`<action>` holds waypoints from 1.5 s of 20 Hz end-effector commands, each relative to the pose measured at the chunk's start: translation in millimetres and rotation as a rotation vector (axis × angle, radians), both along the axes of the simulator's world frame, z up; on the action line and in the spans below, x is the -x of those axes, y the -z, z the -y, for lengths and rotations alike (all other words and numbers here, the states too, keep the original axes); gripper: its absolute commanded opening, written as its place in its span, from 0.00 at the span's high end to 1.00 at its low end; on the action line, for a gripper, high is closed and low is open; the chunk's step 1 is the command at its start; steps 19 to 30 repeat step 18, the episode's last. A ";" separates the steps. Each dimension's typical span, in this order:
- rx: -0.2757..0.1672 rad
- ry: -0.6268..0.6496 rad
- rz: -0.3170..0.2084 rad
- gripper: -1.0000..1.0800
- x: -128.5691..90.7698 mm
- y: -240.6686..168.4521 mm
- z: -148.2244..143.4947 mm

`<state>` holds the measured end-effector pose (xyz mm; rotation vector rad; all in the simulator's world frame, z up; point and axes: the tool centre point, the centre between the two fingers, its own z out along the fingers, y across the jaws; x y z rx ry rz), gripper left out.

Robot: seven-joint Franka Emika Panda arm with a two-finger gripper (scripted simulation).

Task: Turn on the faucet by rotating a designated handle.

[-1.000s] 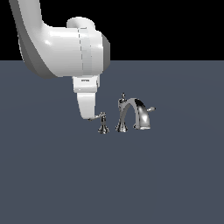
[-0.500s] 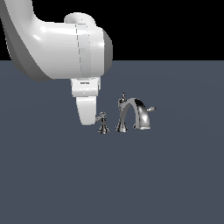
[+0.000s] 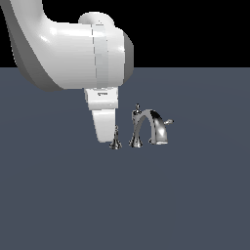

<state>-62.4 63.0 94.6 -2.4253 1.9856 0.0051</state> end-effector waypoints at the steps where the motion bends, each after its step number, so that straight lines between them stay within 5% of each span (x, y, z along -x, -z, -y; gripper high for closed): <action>1: 0.007 0.031 -0.002 1.00 2.1 -0.2 28.4; 4: 0.007 0.033 -0.002 1.00 4.6 -0.3 38.5; 5: 0.000 -0.005 -0.002 1.00 5.0 0.0 13.9; 17: 0.008 0.033 -0.002 1.00 -23.7 -0.4 84.3; 30: 0.008 0.033 -0.002 1.00 -23.7 -0.4 84.3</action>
